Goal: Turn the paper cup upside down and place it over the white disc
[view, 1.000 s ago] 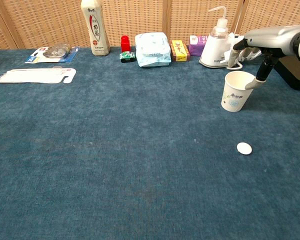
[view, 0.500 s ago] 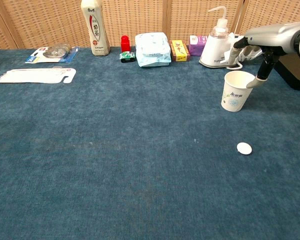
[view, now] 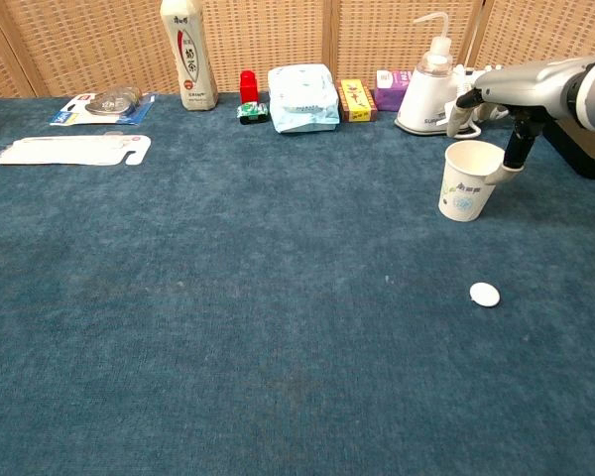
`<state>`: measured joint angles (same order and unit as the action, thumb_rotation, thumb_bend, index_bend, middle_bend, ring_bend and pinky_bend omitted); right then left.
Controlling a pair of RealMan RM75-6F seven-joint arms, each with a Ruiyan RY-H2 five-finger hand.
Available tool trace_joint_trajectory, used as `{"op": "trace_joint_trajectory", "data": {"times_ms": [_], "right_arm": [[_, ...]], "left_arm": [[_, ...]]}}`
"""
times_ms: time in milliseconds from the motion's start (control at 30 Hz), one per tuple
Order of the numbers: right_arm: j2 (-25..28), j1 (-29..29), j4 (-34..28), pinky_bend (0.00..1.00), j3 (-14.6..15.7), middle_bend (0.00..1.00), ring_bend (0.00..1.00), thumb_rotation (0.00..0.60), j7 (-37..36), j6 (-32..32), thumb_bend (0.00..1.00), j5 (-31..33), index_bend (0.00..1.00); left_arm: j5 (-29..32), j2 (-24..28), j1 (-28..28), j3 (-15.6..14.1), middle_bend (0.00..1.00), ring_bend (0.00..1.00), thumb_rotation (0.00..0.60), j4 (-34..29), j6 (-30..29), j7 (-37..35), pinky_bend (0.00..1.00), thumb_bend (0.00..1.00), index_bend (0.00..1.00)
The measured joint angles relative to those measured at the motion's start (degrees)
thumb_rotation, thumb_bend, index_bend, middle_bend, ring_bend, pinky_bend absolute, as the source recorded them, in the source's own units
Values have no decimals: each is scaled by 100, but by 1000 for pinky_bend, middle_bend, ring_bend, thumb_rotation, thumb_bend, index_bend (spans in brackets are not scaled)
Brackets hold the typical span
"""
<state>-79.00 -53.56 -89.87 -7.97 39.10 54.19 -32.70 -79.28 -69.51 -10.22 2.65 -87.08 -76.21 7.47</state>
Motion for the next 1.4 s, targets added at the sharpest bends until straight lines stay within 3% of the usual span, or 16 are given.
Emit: {"op": "trace_joint_trajectory", "data": {"times_ms": [300,700,1100,1400], "right_arm": [[-225,12,289,147,36,188,205,600,-82,82,244,-66,396],[-130,146,167,167,-193,208,228,595,-610,75,243,-216,437],[274,629,-192,160,-701,213,240,600,-2765,-1000,233,-302,437],[140,1012,410,102,-691,194,192,600,-3886,-1646,230,-1231,342]], "left_arm": [[4,5,11,-8,395,260,344,10,-9,-13,299,231,326],[0,45,33,-1,395,260,340,-38,-58,-3,299,231,326],[-23,116,56,-10,395,260,341,-165,-113,71,299,231,326],[-46,211,101,-15,395,260,343,-321,-211,163,299,231,326]]}}
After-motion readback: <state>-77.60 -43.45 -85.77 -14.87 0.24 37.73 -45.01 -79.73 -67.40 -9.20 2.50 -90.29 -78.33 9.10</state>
